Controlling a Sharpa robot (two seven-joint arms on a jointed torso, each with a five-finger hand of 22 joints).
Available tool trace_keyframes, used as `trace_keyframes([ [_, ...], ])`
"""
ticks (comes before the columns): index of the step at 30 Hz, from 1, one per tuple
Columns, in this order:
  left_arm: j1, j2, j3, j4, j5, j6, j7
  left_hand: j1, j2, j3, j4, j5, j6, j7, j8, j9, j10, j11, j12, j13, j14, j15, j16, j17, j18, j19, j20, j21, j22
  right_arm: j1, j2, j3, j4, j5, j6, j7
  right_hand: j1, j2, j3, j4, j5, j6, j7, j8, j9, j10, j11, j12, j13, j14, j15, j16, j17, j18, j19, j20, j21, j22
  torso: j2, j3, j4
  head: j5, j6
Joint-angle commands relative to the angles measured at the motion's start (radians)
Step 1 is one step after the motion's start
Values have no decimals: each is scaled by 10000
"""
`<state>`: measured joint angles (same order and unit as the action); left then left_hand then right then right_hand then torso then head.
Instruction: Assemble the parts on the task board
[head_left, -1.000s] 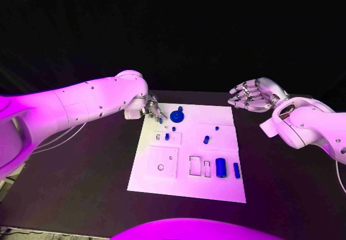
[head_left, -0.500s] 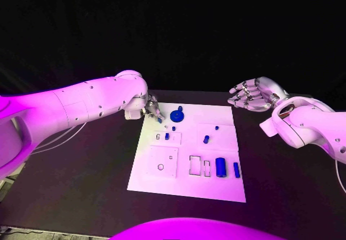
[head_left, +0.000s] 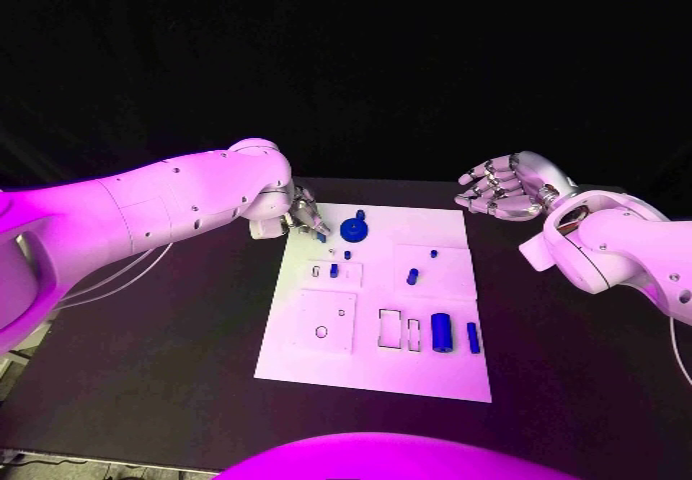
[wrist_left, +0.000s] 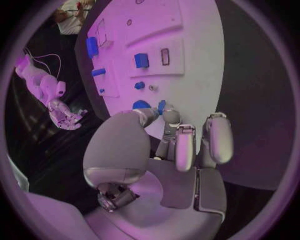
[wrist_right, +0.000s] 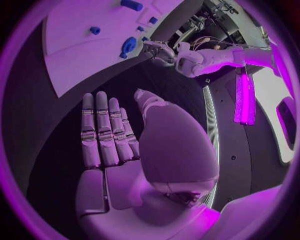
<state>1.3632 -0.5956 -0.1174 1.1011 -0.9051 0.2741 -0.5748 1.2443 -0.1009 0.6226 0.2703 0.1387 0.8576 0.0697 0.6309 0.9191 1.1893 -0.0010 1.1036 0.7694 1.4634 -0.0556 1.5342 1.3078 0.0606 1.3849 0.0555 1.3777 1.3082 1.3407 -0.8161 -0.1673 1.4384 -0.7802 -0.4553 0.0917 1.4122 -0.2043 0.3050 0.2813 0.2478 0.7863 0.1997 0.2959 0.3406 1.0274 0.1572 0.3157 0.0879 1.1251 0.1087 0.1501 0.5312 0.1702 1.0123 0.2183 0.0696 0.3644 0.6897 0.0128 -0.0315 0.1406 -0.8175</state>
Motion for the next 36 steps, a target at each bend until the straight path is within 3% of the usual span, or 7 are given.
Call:
trace_keyframes([
  [1, -2, -106, 5, 183, 383, -74, 117, -153, -47, 1370, -1270, -30, -77, -25, 109, 128, 20, -38, 40, 25, 891, -51, 37, 2124, 63, 2, -36, 60, 127, -4, 7, 3, -3, -19, 149, 54, 1, 15, -67, -18, 31, 38, 276, -65, -15, 34, 13, -48, -14, -56, -3, -51, -12, 115, -70, 22, -48, -14, -7, 1, -1, 17, -12],
  [5, -1, -361, 11, 590, 251, -271, 244, -303, -170, 1828, -1575, -16, -74, -26, 172, 210, 73, -44, 62, 57, 899, -57, 50, 2144, 60, 11, -42, 70, 148, -4, -6, 3, -7, -20, 145, 51, 1, 15, -67, -18, 31, 38, 276, -65, -15, 34, 13, -48, -14, -56, -3, -51, -12, 115, -70, 22, -48, -14, -10, -2, 6, 15, -32],
  [9, 0, -671, 14, 1157, -469, -605, 549, -495, -487, 2467, -2047, 52, 82, -55, 215, 251, 287, -85, 142, 177, 977, -94, 184, 2349, 22, 139, -74, 199, 316, -6, -22, 3, -9, -22, 134, 47, 23, 14, -62, -31, 43, 37, 276, -68, -19, 38, 13, -61, -30, -54, -3, -61, -22, 118, -75, 25, -44, -34, -20, 1, 20, 32, -50],
  [12, -6, -955, 12, 1625, -885, -812, 677, -558, -587, 2666, -2160, 57, 159, -70, 205, 243, 370, -104, 152, 206, 981, -110, 188, 2357, -1, 213, -88, 272, 411, -7, -35, 3, -4, -24, 128, 50, 23, 14, -62, -31, 43, 37, 276, -68, -19, 38, 13, -61, -30, -54, -3, -61, -22, 118, -75, 25, -44, -34, -17, 2, 5, 46, -66],
  [25, -228, -1976, 10, 2976, -1894, -1356, 809, -622, -675, 2851, -2250, 77, 255, -89, 193, 231, 484, -124, 185, 269, 986, -126, 195, 2369, -29, 297, -105, 357, 521, -39, -76, -1, -32, -20, 121, 76, 32, 15, -58, -37, 51, 35, 276, -71, -21, 39, 13, -66, -36, -55, -3, -66, -26, 118, -77, 26, -43, -40, -14, -15, 15, 126, -112],
  [36, -542, -2312, 7, 3601, -2476, -1611, 802, -675, -720, 2953, -2271, 84, 321, -105, 190, 226, 576, -139, 227, 336, 989, -136, 198, 2374, -56, 377, -114, 437, 625, -117, -57, -3, -63, -3, 140, 88, 36, 18, -56, -37, 64, 32, 279, -75, -24, 41, 15, -75, -47, -55, -1, -73, -33, 119, -80, 29, -42, -53, -5, -11, 4, 265, -226],
])
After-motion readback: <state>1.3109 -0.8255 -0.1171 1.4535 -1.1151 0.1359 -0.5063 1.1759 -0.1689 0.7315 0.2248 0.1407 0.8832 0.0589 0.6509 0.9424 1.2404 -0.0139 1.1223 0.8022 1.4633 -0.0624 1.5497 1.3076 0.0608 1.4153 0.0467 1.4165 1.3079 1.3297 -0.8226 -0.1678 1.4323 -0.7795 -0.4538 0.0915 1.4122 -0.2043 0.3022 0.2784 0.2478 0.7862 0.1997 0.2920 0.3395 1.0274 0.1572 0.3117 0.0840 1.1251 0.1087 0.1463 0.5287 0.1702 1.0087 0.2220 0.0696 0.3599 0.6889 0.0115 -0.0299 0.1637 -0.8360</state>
